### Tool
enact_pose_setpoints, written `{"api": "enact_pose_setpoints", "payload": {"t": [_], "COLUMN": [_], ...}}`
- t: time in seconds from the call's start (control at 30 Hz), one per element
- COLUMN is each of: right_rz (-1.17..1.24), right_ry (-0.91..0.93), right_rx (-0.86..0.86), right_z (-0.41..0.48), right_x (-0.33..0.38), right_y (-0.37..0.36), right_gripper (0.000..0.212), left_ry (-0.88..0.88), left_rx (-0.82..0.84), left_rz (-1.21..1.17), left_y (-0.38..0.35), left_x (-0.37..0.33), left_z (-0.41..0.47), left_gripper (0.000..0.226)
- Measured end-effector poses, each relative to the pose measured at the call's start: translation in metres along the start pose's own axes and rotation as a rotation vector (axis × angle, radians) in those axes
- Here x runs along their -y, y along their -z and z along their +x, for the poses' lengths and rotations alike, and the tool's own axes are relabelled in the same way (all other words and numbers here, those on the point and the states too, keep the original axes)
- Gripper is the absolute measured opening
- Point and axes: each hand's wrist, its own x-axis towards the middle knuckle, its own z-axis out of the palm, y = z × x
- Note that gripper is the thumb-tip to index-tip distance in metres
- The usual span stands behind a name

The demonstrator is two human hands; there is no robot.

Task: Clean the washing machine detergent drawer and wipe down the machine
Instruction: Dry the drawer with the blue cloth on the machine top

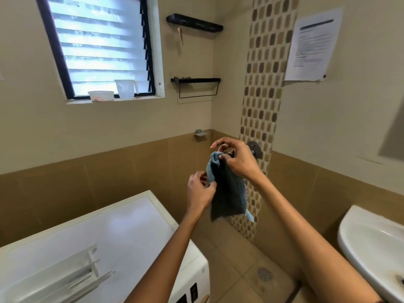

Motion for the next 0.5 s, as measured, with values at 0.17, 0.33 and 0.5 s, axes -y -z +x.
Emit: {"api": "enact_pose_setpoints", "payload": {"t": [0.17, 0.33, 0.5], "right_rz": [0.108, 0.199, 0.322], "right_ry": [-0.059, -0.133, -0.227], "right_rx": [0.028, 0.008, -0.093], "right_z": [0.016, 0.025, 0.026], "right_x": [-0.030, -0.062, -0.102], "right_y": [0.047, 0.087, 0.110], "right_gripper": [0.035, 0.035, 0.031], "left_ry": [0.109, 0.099, 0.215], "left_rx": [0.291, 0.588, 0.783], "left_rz": [-0.348, -0.434, -0.685], "left_y": [-0.035, -0.054, -0.071], "left_x": [-0.018, -0.037, -0.051], "left_z": [0.018, 0.029, 0.035], "left_gripper": [0.021, 0.007, 0.022]}}
